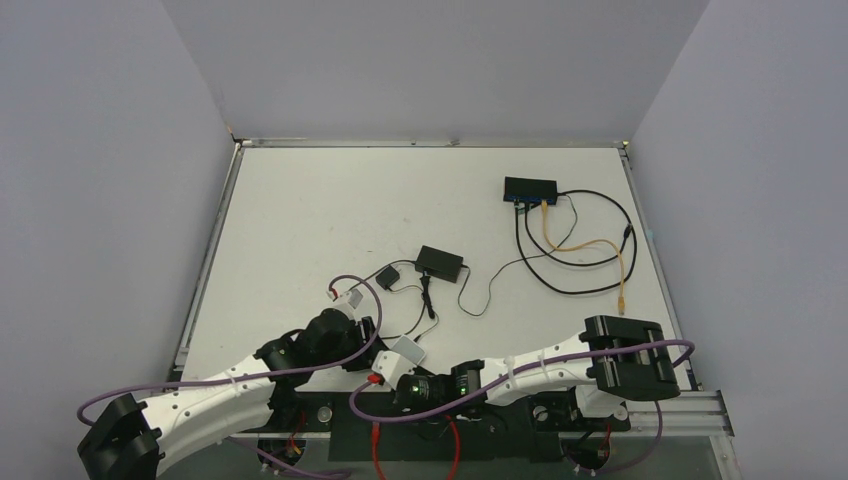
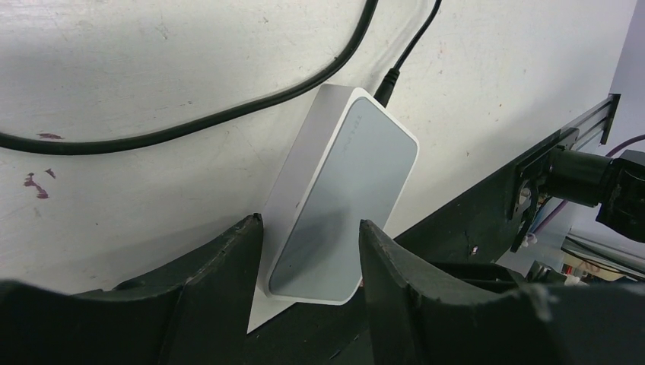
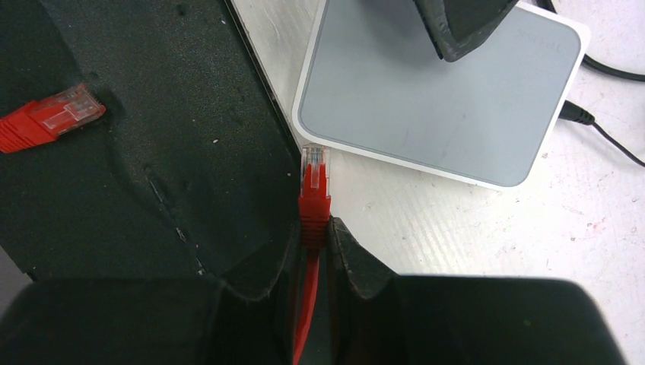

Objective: Insert the plug into the switch port
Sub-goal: Insert the connector into the switch port, then pick up the switch port at the center of the board.

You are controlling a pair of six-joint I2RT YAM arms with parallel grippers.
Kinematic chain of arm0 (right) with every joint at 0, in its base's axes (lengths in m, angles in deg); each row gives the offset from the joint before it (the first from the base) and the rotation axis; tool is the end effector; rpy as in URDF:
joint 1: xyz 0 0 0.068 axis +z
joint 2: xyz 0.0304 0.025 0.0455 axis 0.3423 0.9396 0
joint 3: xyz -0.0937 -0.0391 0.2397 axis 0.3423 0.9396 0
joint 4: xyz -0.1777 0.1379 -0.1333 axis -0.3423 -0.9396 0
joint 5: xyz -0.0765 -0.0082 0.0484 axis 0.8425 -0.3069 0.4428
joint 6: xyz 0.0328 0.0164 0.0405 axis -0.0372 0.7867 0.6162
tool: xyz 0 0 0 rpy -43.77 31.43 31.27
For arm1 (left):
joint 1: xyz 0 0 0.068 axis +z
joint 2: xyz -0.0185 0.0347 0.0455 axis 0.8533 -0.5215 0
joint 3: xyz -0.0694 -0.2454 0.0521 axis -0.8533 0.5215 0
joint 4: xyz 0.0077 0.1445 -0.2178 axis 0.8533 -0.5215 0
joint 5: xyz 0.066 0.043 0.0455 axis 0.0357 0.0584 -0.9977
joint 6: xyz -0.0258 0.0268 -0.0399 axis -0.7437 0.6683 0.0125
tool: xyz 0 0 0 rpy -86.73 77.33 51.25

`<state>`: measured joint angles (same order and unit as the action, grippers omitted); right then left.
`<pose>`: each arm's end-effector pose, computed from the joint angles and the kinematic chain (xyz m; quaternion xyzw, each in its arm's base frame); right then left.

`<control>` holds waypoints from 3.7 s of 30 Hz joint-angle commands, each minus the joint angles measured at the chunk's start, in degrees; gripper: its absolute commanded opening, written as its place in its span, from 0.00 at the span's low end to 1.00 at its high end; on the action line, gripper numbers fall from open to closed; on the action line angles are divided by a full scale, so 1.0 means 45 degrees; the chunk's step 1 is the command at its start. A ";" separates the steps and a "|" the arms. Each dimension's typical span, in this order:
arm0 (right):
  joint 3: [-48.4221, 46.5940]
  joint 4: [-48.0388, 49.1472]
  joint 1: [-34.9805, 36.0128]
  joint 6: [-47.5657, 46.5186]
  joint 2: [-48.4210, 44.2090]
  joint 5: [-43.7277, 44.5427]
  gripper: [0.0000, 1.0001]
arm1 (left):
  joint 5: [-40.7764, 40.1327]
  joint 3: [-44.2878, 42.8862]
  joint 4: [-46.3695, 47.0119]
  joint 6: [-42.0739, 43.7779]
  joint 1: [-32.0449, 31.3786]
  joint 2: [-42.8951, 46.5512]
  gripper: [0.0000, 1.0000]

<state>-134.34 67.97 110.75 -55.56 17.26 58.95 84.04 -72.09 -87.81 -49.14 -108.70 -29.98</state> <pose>0.0041 0.2931 0.1408 -0.5296 0.7979 0.1622 0.2377 0.0980 -0.1218 0.1316 -0.0458 0.9110 -0.3518 0.2103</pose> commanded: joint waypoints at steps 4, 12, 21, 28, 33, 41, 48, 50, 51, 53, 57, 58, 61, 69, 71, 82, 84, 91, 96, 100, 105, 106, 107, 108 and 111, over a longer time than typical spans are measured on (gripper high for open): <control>-0.0508 0.0367 -0.0281 0.0378 0.0138 0.0071 0.00 | 0.0573 0.0149 0.0985 0.0139 0.0059 -0.0063 0.43; -0.0242 0.0410 -0.0493 0.0621 0.0027 0.0233 0.00 | 0.0637 0.0285 0.0991 0.0139 0.0066 0.0064 0.42; -0.0250 0.0633 -0.0574 0.0857 0.0093 0.0220 0.00 | 0.0799 0.0313 0.1189 0.0148 0.0066 0.0003 0.41; -0.0045 0.1058 -0.0777 0.1315 -0.0191 0.0538 0.00 | 0.0979 0.0624 0.1383 0.0089 0.0065 0.0114 0.40; 0.0158 0.1383 -0.0957 0.1588 -0.0373 0.0634 0.00 | 0.1097 0.0943 0.1616 -0.0039 0.0048 0.0339 0.38; 0.0325 0.1831 -0.1118 0.1879 -0.0490 0.0588 0.00 | 0.1239 0.1105 0.1789 -0.0064 -0.0034 0.0516 0.37; 0.0674 0.2584 -0.1150 0.2019 -0.0811 0.0055 0.00 | 0.1197 0.1613 0.2120 -0.0513 -0.0190 0.0880 0.36; 0.0798 0.2824 -0.1196 0.2097 -0.0883 -0.0089 0.00 | 0.1159 0.1711 0.2126 -0.0609 -0.0259 0.0975 0.36; 0.0837 0.2933 -0.1223 0.2175 -0.0905 -0.0148 0.00 | 0.1125 0.1741 0.2125 -0.0635 -0.0273 0.0999 0.36; 0.0978 0.3307 -0.1283 0.2277 -0.0958 -0.0259 0.00 | 0.1015 0.1773 0.2134 -0.0700 -0.0372 0.1088 0.36; 0.1173 0.3745 -0.1386 0.2625 -0.0986 -0.0406 0.00 | 0.0685 0.1816 0.2124 -0.0850 -0.0647 0.1136 0.35; 0.1211 0.3826 -0.1410 0.2683 -0.0995 -0.0506 0.00 | 0.0654 0.1812 0.2134 -0.0904 -0.0742 0.1129 0.35; 0.1366 0.4113 -0.1445 0.2892 -0.0962 -0.0525 0.00 | 0.0474 0.1859 0.2596 -0.1030 -0.0970 0.1112 0.35; 0.1347 0.4051 -0.1444 0.2624 -0.0870 0.0067 0.00 | -0.0261 0.1766 0.3187 -0.1335 -0.2180 0.0640 0.34; 0.1387 0.4086 -0.1477 0.2587 -0.0969 0.0383 0.00 | -0.0383 0.1759 0.3370 -0.1429 -0.2442 0.0425 0.33; 0.1896 0.4341 -0.2031 0.2662 -0.1763 0.1734 0.00 | -0.0654 0.1912 0.3955 -0.1688 -0.3375 0.0202 0.29; 0.1983 0.4491 -0.2148 0.2631 -0.1825 0.1852 0.00 | -0.0645 0.2000 0.4035 -0.1710 -0.3458 0.0297 0.29; 0.1675 0.4852 -0.2448 0.1573 -0.1542 0.1204 0.00 | -0.0608 0.2181 0.4306 -0.1658 -0.3622 0.0296 0.29; 0.1815 0.5667 -0.2466 0.0107 -0.1597 0.0398 0.00 | -0.0553 0.2182 0.4621 -0.1658 -0.3722 0.0085 0.28; 0.1812 0.5876 -0.2574 -0.0911 -0.1711 -0.0583 0.00 | -0.0508 0.2165 0.4850 -0.1603 -0.3771 -0.0123 0.28; 0.1631 0.5922 -0.2988 -0.1611 -0.1708 -0.1108 0.00 | -0.0457 0.2154 0.5180 -0.1543 -0.3862 -0.0415 0.28; 0.1573 0.5983 -0.3041 -0.1622 -0.1708 -0.1126 0.00 | -0.0438 0.2151 0.5215 -0.1556 -0.3885 -0.0438 0.28; 0.1547 0.6019 -0.3159 -0.1631 -0.1723 -0.1116 0.00 | -0.0435 0.2147 0.5284 -0.1558 -0.3912 -0.0495 0.27; 0.1479 0.6071 -0.3205 -0.1623 -0.1726 -0.1074 0.00 | -0.0442 0.2154 0.5336 -0.1574 -0.3956 -0.0529 0.27; 0.1255 0.6111 -0.3433 -0.1451 -0.1673 -0.0950 0.00 | -0.0482 0.2145 0.5375 -0.1597 -0.4033 -0.0539 0.27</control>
<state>-124.31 77.43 98.38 -61.05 10.14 49.01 66.16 -62.82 -67.49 -54.01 -122.77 -31.60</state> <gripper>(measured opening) 0.116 0.275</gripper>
